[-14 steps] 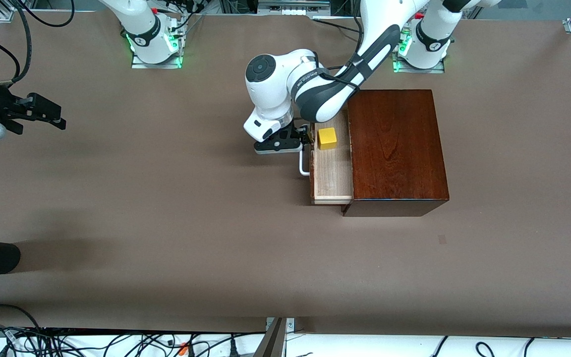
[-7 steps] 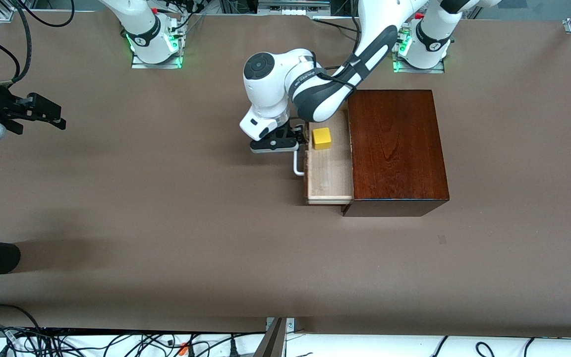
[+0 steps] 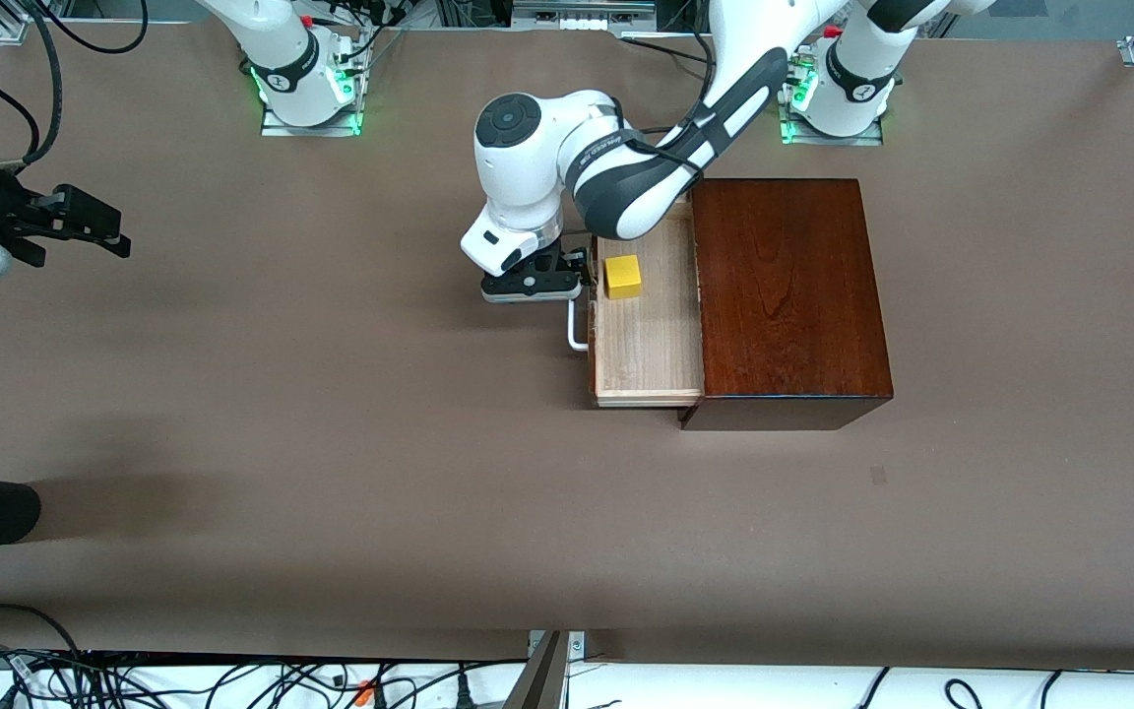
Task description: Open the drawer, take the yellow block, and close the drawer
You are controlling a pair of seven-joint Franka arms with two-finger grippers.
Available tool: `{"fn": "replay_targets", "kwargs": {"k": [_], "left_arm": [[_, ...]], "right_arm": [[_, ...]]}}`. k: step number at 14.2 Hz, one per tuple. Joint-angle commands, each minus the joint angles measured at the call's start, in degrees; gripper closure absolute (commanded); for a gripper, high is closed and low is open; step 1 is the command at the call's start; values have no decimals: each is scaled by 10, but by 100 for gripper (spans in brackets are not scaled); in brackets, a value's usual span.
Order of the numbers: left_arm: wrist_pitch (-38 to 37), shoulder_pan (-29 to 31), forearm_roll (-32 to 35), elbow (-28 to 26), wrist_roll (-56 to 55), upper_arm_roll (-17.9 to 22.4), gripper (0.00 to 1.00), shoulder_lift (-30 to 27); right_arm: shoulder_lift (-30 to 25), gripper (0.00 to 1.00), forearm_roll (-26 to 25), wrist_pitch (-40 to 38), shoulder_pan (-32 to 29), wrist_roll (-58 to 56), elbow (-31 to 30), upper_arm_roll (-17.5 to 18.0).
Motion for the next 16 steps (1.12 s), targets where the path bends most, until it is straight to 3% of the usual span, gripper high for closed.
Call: {"fn": "replay_targets", "kwargs": {"k": [1,6,10,16], "left_arm": [[-50,28,-52,1,44,-9,0,-58],[-163,155,-168,-25,210,-9,0,-182],[-228,268,-208,-56,331,-9,0,-274],[-264,358,-230,-56,385,-9,0,-323]], "right_arm": [[-1,0,-4,-6,-5,-1,3,3],[-1,0,-4,-6,-5,-2,3,4],[-1,0,-4,-6,1,7,4,5],[36,0,0,-1,30,-5,9,11]]}}
